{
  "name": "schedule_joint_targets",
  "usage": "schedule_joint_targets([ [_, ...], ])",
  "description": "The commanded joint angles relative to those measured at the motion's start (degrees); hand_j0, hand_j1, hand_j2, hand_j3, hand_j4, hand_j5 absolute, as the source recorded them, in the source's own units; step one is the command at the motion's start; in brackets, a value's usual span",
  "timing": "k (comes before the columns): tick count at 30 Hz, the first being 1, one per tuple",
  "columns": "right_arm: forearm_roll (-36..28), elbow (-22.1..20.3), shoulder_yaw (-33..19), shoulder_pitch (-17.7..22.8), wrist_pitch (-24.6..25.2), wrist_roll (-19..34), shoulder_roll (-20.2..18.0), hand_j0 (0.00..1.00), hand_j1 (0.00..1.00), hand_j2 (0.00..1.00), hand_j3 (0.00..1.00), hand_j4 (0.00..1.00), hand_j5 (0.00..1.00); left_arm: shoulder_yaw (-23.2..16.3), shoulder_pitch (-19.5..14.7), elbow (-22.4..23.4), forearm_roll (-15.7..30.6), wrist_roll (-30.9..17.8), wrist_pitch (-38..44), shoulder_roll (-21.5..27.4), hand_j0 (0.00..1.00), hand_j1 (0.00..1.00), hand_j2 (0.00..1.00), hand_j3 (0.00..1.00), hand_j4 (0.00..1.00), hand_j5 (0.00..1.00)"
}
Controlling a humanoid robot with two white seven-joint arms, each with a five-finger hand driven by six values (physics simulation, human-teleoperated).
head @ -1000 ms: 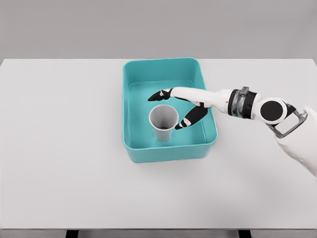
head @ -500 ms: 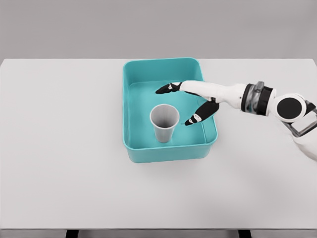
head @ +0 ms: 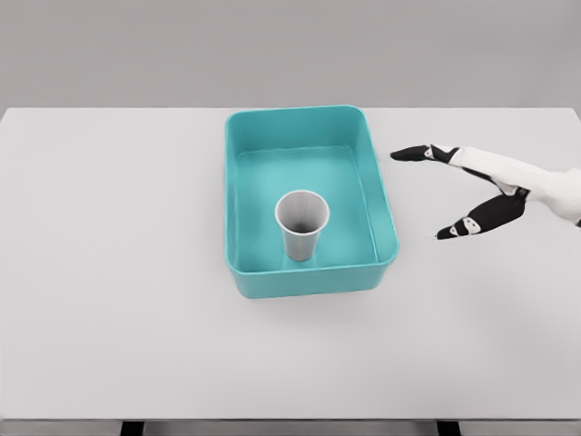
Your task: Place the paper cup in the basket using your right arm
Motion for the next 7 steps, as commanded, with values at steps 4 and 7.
schedule_joint_targets([
  [4, -1.0, 0.0, -3.2, 0.6, -3.9, 0.0, -2.0, 0.98, 0.98, 0.98, 0.98, 0.98, 0.98, 0.0, 0.0, 0.0, 0.0, 0.0, 0.0, 0.0, 1.0, 1.0, 1.0, 1.0, 1.0, 1.0],
  [7, -1.0, 0.0, -3.1, 1.3, -4.0, 0.0, -2.0, 0.98, 0.98, 0.98, 0.98, 0.98, 0.98, 0.0, 0.0, -0.1, 0.1, -0.1, 0.0, 0.0, 1.0, 1.0, 1.0, 1.0, 1.0, 1.0],
])
